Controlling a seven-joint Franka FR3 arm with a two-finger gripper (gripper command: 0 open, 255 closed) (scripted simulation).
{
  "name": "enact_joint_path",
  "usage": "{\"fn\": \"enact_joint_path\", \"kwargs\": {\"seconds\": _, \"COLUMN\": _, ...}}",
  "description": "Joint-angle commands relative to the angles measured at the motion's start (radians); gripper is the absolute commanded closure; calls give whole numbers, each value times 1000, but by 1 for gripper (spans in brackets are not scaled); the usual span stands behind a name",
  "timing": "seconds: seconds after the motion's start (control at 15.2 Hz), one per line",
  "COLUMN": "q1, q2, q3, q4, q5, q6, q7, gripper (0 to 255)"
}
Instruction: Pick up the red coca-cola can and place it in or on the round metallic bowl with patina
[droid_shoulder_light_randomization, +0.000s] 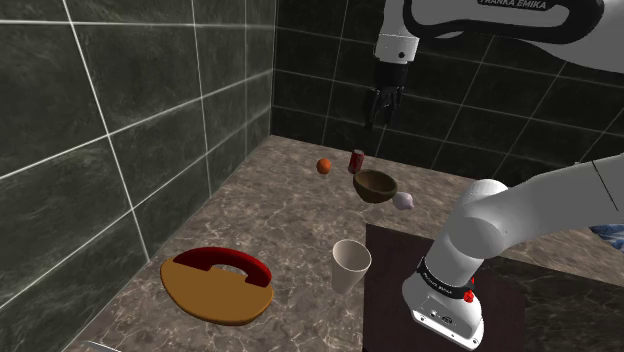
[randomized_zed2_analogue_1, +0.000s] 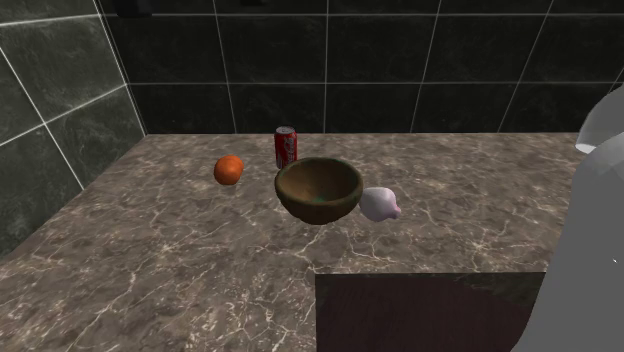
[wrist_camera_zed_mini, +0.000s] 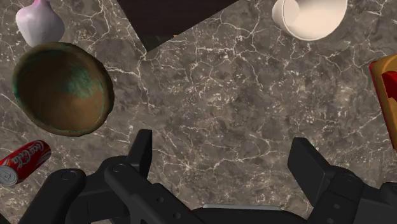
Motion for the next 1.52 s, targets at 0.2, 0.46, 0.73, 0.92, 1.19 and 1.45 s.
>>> {"fn": "enact_joint_path", "kwargs": {"seconds": 0.2, "q1": -20, "q2": 38, "q3": -52, "q4": -29, "q5": -34, "q6": 73, "q7": -52, "gripper": 0}}
{"fn": "enact_joint_path", "kwargs": {"seconds": 0.46, "q1": -45, "q2": 106, "q3": -121, "q4": -51, "q5": -72, "q6": 172, "q7": -119, "gripper": 0}}
{"fn": "enact_joint_path", "kwargs": {"seconds": 0.73, "q1": -66, "q2": 195, "q3": -190, "q4": -51, "q5": -100, "q6": 271, "q7": -186, "gripper": 0}}
{"fn": "enact_joint_path", "kwargs": {"seconds": 0.92, "q1": -80, "q2": 273, "q3": -242, "q4": -38, "q5": -111, "q6": 344, "q7": -237, "gripper": 0}}
{"fn": "enact_joint_path", "kwargs": {"seconds": 1.19, "q1": -92, "q2": 391, "q3": -309, "q4": -3, "q5": -108, "q6": 436, "q7": -310, "gripper": 0}}
{"fn": "enact_joint_path", "kwargs": {"seconds": 1.45, "q1": -102, "q2": 524, "q3": -371, "q4": 53, "q5": -80, "q6": 518, "q7": -392, "gripper": 0}}
